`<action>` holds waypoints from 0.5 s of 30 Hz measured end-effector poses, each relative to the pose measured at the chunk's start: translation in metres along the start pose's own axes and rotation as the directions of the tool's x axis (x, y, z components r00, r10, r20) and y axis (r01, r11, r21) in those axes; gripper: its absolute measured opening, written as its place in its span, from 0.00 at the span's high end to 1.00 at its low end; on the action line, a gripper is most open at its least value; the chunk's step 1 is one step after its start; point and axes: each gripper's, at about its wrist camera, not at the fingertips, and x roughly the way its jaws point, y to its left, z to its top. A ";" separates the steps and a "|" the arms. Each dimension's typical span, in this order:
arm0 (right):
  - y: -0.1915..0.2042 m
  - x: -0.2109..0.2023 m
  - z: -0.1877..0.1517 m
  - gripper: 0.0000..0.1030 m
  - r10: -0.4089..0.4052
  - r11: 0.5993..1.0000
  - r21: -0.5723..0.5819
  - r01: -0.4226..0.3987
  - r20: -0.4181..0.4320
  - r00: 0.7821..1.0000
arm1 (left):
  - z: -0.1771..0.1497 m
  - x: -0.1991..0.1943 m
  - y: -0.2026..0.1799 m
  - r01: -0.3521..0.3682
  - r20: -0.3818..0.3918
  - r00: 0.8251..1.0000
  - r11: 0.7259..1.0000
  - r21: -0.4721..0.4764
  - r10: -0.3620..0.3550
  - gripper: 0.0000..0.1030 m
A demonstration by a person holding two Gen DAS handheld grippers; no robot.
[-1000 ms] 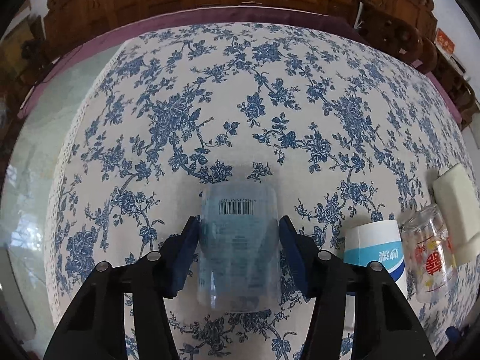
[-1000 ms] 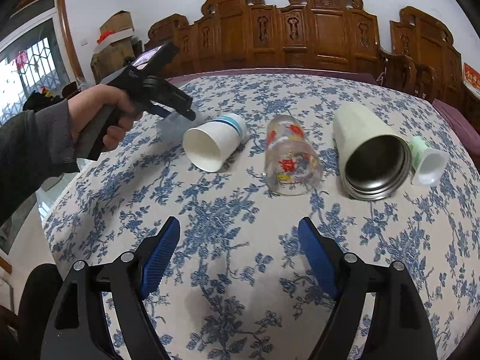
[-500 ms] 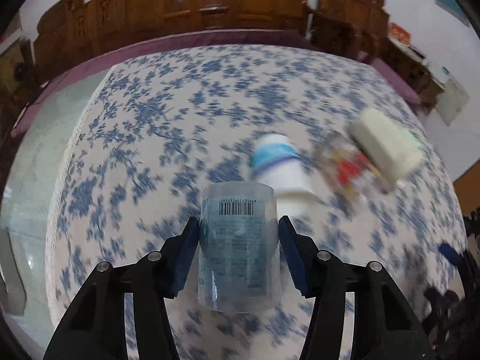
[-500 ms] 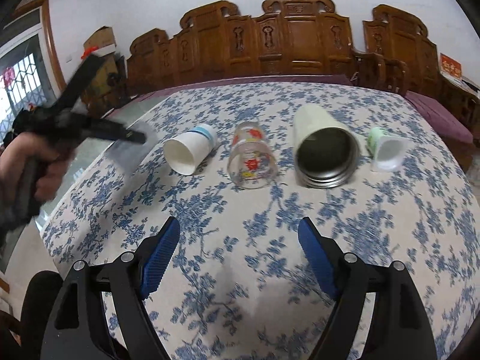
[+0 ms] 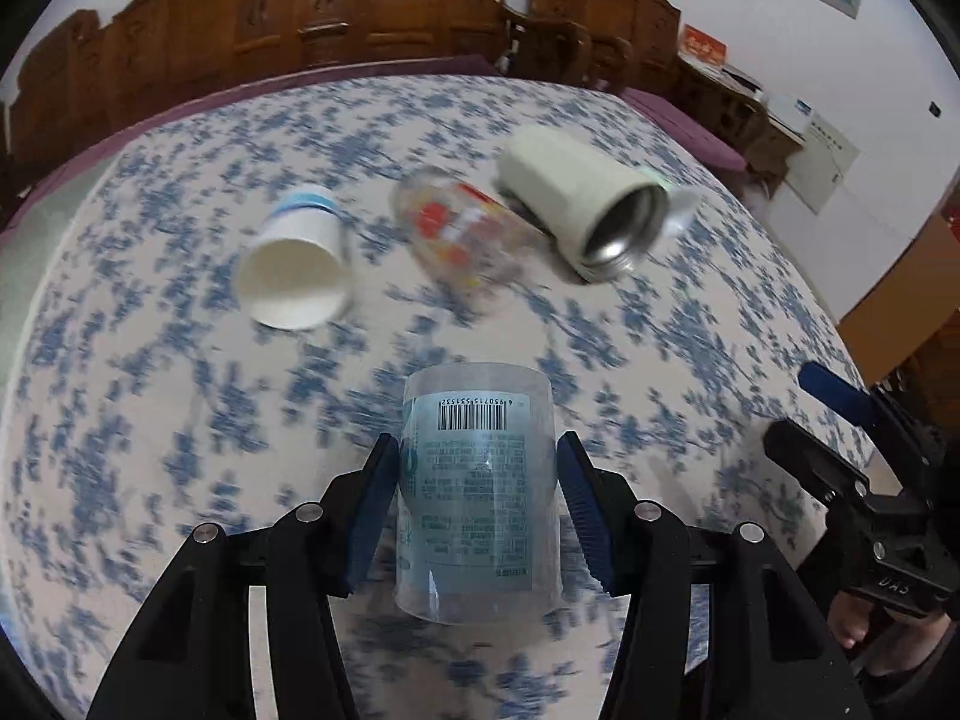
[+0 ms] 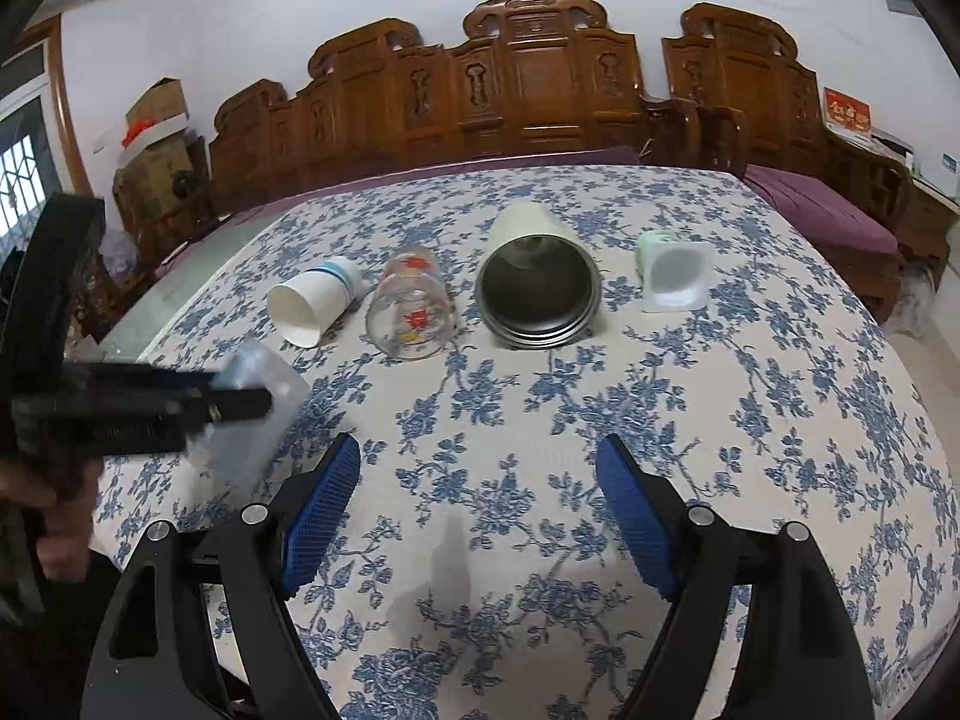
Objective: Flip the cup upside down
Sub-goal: 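Carry the clear cup toward the right gripper while the right gripper closes on it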
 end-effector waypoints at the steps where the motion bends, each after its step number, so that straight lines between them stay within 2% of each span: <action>1: -0.002 0.000 -0.001 0.20 -0.001 1.000 0.007 0.001 -0.002 1.000 | -0.001 0.003 -0.003 0.003 -0.002 1.000 1.000 0.002 -0.003 0.50; 11: -0.010 0.008 -0.005 0.20 -0.025 1.000 0.012 0.026 -0.036 0.999 | -0.011 0.024 -0.009 0.027 -0.028 0.999 1.000 0.000 -0.027 0.49; 15: -0.004 0.007 -0.002 0.20 -0.029 1.000 0.004 0.029 -0.035 0.999 | -0.011 0.005 -0.002 0.022 0.019 1.000 1.000 -0.014 -0.021 0.38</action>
